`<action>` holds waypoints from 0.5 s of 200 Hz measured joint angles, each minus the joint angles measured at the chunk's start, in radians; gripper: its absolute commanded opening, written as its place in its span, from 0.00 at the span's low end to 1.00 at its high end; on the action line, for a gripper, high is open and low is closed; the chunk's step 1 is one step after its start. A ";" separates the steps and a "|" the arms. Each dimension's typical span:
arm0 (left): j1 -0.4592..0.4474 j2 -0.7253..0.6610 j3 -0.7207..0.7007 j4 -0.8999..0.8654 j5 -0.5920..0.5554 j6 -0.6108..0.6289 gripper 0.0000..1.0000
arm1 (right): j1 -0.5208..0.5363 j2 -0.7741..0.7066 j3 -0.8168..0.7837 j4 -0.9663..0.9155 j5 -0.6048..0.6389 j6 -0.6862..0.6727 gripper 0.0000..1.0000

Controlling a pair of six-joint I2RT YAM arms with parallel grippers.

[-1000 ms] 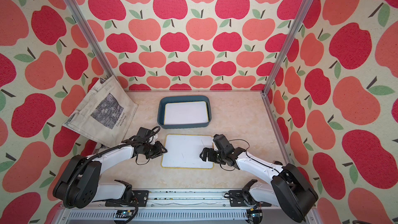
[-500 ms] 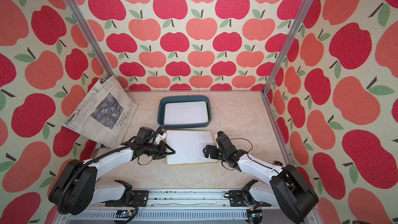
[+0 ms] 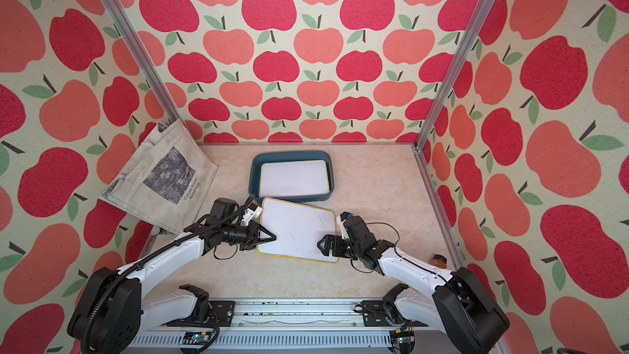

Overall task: Put the whiteboard into the storage box
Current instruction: Pick up the whiteboard at the center of the board.

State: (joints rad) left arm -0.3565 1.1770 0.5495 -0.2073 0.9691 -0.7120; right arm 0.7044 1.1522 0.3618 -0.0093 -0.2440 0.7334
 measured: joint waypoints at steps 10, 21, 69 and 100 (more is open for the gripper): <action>0.006 -0.014 0.000 -0.016 0.004 0.004 0.26 | 0.000 0.002 0.000 0.000 -0.014 0.000 0.99; 0.012 -0.027 0.000 -0.034 0.008 0.007 0.26 | 0.000 0.005 0.001 0.002 -0.029 0.000 0.99; 0.052 -0.049 0.009 -0.104 0.007 0.027 0.28 | 0.000 0.042 0.018 0.013 -0.076 0.000 0.99; 0.069 -0.065 0.016 -0.124 -0.004 0.030 0.27 | 0.000 0.058 0.018 0.036 -0.099 0.001 0.99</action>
State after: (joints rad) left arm -0.2878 1.1122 0.5652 -0.3317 0.9649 -0.6823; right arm 0.7044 1.2098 0.3801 0.0265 -0.3431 0.7341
